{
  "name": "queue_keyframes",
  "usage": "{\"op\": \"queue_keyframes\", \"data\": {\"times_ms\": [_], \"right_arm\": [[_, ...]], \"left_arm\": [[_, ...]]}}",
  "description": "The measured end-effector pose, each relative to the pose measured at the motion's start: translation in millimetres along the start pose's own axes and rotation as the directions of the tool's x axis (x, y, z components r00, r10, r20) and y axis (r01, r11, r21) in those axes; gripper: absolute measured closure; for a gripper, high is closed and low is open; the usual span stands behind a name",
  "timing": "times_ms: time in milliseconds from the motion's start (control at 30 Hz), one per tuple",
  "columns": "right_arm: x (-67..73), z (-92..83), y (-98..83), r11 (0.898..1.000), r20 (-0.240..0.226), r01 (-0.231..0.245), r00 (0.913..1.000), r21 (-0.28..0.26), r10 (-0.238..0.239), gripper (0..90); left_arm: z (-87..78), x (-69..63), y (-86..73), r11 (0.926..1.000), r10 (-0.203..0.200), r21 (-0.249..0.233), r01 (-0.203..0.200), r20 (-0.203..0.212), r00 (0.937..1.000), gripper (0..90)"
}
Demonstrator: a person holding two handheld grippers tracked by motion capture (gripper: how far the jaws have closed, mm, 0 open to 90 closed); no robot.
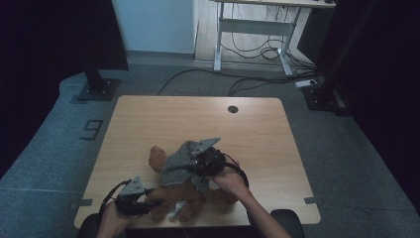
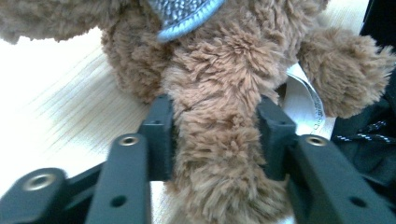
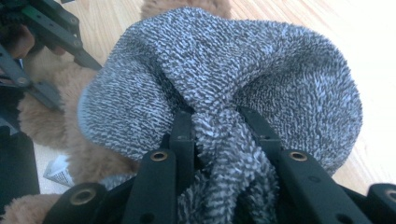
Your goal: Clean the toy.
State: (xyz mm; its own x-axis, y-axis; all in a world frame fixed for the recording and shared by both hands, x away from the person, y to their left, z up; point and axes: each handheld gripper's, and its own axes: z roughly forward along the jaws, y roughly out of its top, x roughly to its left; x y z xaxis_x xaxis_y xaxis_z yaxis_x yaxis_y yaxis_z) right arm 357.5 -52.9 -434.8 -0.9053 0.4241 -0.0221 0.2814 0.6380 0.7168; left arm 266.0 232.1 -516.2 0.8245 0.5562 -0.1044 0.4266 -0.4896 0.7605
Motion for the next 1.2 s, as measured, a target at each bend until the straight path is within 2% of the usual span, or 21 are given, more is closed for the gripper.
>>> {"op": "queue_keyframes", "data": {"times_ms": [67, 133, 200, 267, 400, 633, 667, 700, 733, 800, 833, 867, 900, 933, 967, 1000, 1067, 1100, 1133, 1167, 1200], "right_arm": [[-1.3, 3.4, -1.8, 1.000, 0.000, -0.011, 0.9999, -0.003, 0.011, 68.8], [-1.1, 4.7, -1.6, 1.000, 0.004, -0.007, 1.0000, -0.003, 0.007, 68.7], [-1.1, 5.7, -1.9, 1.000, 0.011, -0.013, 0.9999, -0.003, 0.013, 68.6], [-1.8, 5.6, -2.5, 1.000, 0.007, -0.015, 0.9999, -0.006, 0.015, 68.6], [-1.1, 5.0, -3.1, 1.000, 0.011, -0.015, 0.9998, -0.007, 0.015, 68.5], [-1.4, 5.0, -2.2, 1.000, 0.012, -0.017, 0.9998, -0.003, 0.017, 68.2], [0.2, 4.0, -1.1, 1.000, 0.022, -0.007, 0.9997, -0.008, 0.007, 68.2], [0.2, 4.0, -1.1, 1.000, 0.022, -0.007, 0.9997, -0.008, 0.007, 68.2], [2.6, 0.8, 1.5, 1.000, 0.027, 0.002, 0.9996, -0.022, -0.002, 68.6], [4.1, -1.8, 3.8, 0.999, 0.026, 0.006, 0.9996, -0.037, -0.005, 68.9], [8.0, -8.5, 10.5, 0.998, 0.010, 0.007, 0.9999, -0.069, -0.007, 69.1], [8.0, -8.5, 10.5, 0.998, 0.010, 0.007, 0.9999, -0.069, -0.007, 69.1], [10.6, -11.7, 14.7, 0.996, -0.003, 0.011, 0.9999, -0.087, -0.012, 69.2], [18.4, -16.5, 24.4, 0.994, -0.034, 0.020, 0.9991, -0.110, -0.024, 69.2], [18.4, -16.5, 24.4, 0.994, -0.034, 0.020, 0.9991, -0.110, -0.024, 69.2], [29.1, -17.0, 34.0, 0.992, -0.060, 0.049, 0.9966, -0.119, -0.057, 69.2], [41.4, -12.7, 42.2, 0.990, -0.087, 0.085, 0.9917, -0.116, -0.095, 69.2], [41.4, -12.7, 42.2, 0.990, -0.087, 0.085, 0.9917, -0.116, -0.095, 69.2], [47.5, -9.3, 45.7, 0.988, -0.098, 0.102, 0.9887, -0.115, -0.113, 69.2], [59.2, 0.0, 51.5, 0.986, -0.130, 0.124, 0.9818, -0.111, -0.138, 69.2], [59.2, 0.0, 51.5, 0.986, -0.130, 0.124, 0.9818, -0.111, -0.138, 69.2]], "left_arm": [[-3.4, -1.0, -0.5, 1.0000, 0.002, -0.007, -0.002, -0.008, 1.0000, 43.9], [-7.9, -1.1, -2.3, 0.9999, -0.003, -0.014, 0.003, -0.011, 0.9999, 41.8], [-13.7, -0.9, -7.4, 0.9992, -0.024, -0.033, 0.024, 0.015, 0.9996, 39.8], [-18.5, -2.3, -12.7, 0.9989, -0.022, -0.041, 0.023, 0.035, 0.9991, 39.3], [-18.7, -2.5, -17.1, 0.9995, -0.023, -0.021, 0.024, 0.073, 0.9971, 37.5], [-14.8, -5.3, -16.0, 0.9998, -0.006, 0.017, 0.004, 0.063, 0.9980, 37.1], [-14.2, -5.4, -15.7, 0.9997, -0.005, 0.025, 0.004, 0.060, 0.9982, 42.1], [-13.6, -5.7, -15.4, 0.9995, -0.005, 0.032, 0.004, 0.055, 0.9985, 42.1], [-13.3, -5.8, -15.2, 0.9993, -0.006, 0.036, 0.004, 0.051, 0.9987, 49.0], [-13.4, -5.0, -15.1, 0.9992, -0.014, 0.037, 0.013, 0.049, 0.9987, 55.7], [-14.2, -4.2, -15.2, 0.9993, -0.022, 0.031, 0.020, 0.048, 0.9986, 59.0], [-14.2, -4.2, -15.2, 0.9993, -0.022, 0.031, 0.020, 0.048, 0.9986, 61.6], [-15.0, -4.1, -15.2, 0.9995, -0.018, 0.026, 0.017, 0.041, 0.9990, 61.6], [-16.2, -4.0, -15.4, 0.9998, -0.013, 0.017, 0.012, 0.036, 0.9993, 66.3], [-17.7, -3.5, -15.6, 0.9999, -0.011, 0.007, 0.011, 0.028, 0.9995, 66.3], [-19.4, -2.2, -15.8, 0.9999, -0.014, -0.003, 0.014, 0.027, 0.9995, 69.0], [-23.9, -0.2, -15.5, 0.9986, -0.031, -0.042, 0.032, 0.029, 0.9991, 70.2], [-23.9, -0.2, -15.5, 0.9986, -0.031, -0.042, 0.032, 0.029, 0.9991, 70.7], [-24.4, -0.4, -15.0, 0.9984, -0.031, -0.047, 0.032, 0.022, 0.9993, 70.7], [-24.6, -1.0, -13.8, 0.9981, -0.028, -0.055, 0.029, 0.012, 0.9995, 71.6], [-24.6, -1.0, -13.8, 0.9981, -0.028, -0.055, 0.029, 0.012, 0.9995, 71.9]]}}
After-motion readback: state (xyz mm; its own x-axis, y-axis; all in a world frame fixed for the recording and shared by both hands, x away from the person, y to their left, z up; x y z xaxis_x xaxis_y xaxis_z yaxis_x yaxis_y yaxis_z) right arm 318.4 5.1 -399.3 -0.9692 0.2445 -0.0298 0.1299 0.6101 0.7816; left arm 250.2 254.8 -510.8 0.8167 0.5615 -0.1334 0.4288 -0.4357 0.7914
